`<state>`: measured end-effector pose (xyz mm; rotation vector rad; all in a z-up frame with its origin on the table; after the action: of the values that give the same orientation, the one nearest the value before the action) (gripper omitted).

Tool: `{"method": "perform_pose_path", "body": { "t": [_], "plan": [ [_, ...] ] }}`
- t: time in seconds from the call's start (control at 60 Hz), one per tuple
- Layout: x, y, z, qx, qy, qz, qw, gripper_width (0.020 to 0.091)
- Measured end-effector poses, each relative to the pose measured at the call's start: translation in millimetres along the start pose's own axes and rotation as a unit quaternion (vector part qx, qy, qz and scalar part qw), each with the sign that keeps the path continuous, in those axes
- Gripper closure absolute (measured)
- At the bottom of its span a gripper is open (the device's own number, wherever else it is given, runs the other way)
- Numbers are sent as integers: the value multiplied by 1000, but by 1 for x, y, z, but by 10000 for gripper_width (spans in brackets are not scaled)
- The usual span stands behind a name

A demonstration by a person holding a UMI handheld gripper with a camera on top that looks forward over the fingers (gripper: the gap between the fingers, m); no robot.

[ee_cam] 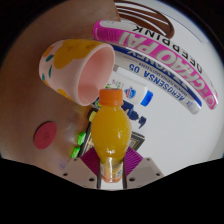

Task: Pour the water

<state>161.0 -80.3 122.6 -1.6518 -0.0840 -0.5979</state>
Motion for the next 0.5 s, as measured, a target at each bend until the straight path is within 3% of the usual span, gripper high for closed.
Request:
{"method": "perform_pose_path", "body": {
  "t": [0.283,0.5],
  "plan": [
    [6,-11,-4,-55,-33,152,986,822],
    [37,-27,-13,-170,-65,458,870,823]
  ]
}}
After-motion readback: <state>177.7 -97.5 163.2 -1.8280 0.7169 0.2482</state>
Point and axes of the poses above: the point between the fingertips, and its own axes, seen from behind it with the camera up: y to the left, x down, z forward, the way the camera looks, the point moved 9 cm from there along -z, backward, against the way the camera looks, and after that the axes turned 7 degrees about y, right-handed, at the moved point
